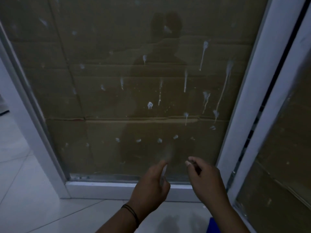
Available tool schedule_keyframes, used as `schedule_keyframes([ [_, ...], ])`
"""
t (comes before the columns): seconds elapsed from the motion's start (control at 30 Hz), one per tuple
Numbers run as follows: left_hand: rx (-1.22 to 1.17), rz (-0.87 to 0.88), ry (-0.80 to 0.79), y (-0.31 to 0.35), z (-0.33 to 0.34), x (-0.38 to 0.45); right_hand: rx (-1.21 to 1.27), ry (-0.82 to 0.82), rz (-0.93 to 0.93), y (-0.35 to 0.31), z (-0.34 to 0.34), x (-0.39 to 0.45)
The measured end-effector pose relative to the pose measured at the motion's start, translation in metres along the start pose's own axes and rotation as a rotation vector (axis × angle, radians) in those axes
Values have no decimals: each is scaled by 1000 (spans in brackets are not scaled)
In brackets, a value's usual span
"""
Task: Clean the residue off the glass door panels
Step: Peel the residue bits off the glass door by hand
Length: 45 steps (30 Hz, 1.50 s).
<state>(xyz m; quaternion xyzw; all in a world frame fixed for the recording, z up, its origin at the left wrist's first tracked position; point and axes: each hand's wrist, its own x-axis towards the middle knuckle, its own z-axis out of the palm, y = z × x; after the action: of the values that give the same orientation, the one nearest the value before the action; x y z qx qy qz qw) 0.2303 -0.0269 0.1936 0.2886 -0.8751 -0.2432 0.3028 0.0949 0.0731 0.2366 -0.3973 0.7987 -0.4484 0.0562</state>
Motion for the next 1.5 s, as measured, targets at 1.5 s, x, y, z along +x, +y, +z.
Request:
schedule_keyframes([
  [1.5,-86,179,-310,61,87,16,-78,308,286,54,-55,-7],
])
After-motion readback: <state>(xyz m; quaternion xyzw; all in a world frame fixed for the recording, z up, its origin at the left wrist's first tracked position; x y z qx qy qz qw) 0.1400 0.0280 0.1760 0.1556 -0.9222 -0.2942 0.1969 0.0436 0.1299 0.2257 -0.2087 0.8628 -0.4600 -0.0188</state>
